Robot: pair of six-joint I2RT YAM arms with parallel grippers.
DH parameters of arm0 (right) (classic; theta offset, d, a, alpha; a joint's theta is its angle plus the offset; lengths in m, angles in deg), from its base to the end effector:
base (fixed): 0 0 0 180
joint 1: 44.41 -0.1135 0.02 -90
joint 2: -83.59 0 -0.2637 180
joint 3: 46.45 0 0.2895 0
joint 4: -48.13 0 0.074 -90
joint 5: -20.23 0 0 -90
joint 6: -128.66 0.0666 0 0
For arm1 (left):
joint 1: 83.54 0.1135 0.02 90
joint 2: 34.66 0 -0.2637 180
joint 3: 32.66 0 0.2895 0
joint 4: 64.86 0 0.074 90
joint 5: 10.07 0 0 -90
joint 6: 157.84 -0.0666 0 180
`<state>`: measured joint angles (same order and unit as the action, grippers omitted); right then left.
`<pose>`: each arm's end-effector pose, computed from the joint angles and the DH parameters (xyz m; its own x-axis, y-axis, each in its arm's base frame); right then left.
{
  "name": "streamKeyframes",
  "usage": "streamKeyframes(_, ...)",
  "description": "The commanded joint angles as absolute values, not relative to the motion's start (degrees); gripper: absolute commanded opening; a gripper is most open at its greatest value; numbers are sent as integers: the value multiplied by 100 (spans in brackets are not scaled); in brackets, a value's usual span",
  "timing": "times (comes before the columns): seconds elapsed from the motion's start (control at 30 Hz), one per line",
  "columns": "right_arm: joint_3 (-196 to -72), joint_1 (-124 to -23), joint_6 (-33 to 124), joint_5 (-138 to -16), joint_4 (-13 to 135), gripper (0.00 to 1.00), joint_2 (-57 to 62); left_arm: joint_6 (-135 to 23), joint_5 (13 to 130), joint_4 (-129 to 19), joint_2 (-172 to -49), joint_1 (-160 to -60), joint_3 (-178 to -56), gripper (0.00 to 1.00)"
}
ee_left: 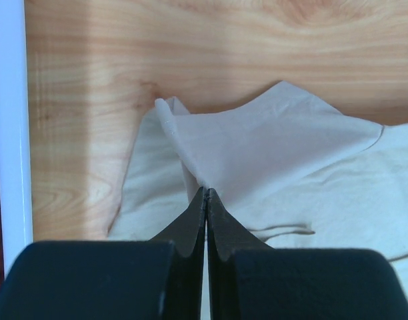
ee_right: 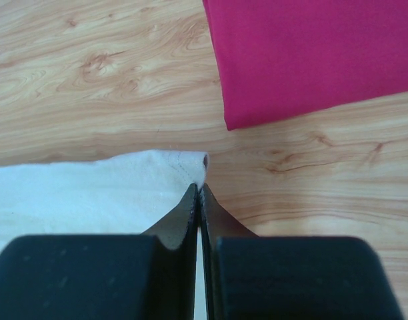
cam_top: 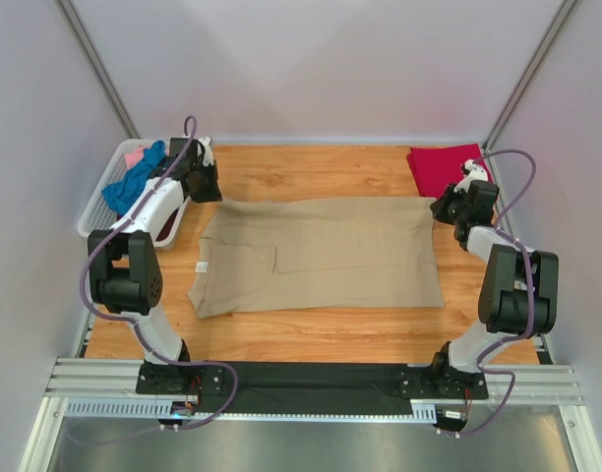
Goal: Fold and stack the t-shirts
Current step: Fold the tshirt
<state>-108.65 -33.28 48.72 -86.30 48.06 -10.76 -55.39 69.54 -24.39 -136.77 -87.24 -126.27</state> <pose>0.3980 -0.0590 0.1492 -0.5221 0.2734 -0.8079 0.0403 0.9541 0.2968 0.4515 -0.0412 0.2233 -0.7742 -0.1624 -0.6117 0.0151 0.9615 -0.2744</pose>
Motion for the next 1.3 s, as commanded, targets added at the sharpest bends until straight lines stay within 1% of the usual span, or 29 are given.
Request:
streamKeyframes(0.0, -10798, -3290, 4964, -8313, 4295, 0, -817, -5597, 7105, -2557, -13126, -8679, -12330, 0)
streamKeyframes(0.03, -10842, -3290, 5034, -8226, 4391, 0, -825, -5588, 7106, -2522, -13064, -8679, -12276, 0)
streamKeyframes(0.1, -11367, -3246, 5192, -8005, 5434, 0, -974, -5588, 7097, -2399, -12941, -8679, -12171, 0)
streamKeyframes(0.13, -11674, -3211, 5289, -8057, 6508, 1, -1071, -5562, 7097, -2346, -12906, -8679, -12144, 0)
streamKeyframes(0.17, -12121, -3185, 5350, -8249, 6937, 1, -1185, -5544, 7123, -2311, -12801, -8679, -12039, 0)
streamKeyframes(0.23, -12327, -3149, 5421, -8417, 7431, 1, -1449, -5492, 7123, -2302, -12704, -8679, -11916, 0)
streamKeyframes(0.6, -11713, -3123, 5632, -8664, 7302, 1, -1309, -5342, 7062, -1871, -12343, -8679, -11283, 0)
streamKeyframes(0.77, -11862, -3123, 5624, -8410, 7934, 2, -1450, -5254, 7061, -1766, -12080, -8679, -11098, 0)
streamKeyframes(0.97, -11590, -3123, 5685, -8436, 7811, 2, -1186, -5184, 7079, -1485, -11895, -8688, -10844, 0)
streamKeyframes(1.1, -11423, -3123, 5659, -8348, 7881, 3, -1203, -5184, 6886, -1344, -11842, -8714, -10729, 0)
streamKeyframes(1.2, -11387, -3123, 5597, -8251, 8031, 4, -1212, -5193, 6851, -1247, -11912, -8732, -10650, 0)
streamKeyframes(1.27, -11370, -3123, 5623, -8286, 8066, 11, -1134, -5193, 6798, -1186, -11991, -8749, -10588, 0)
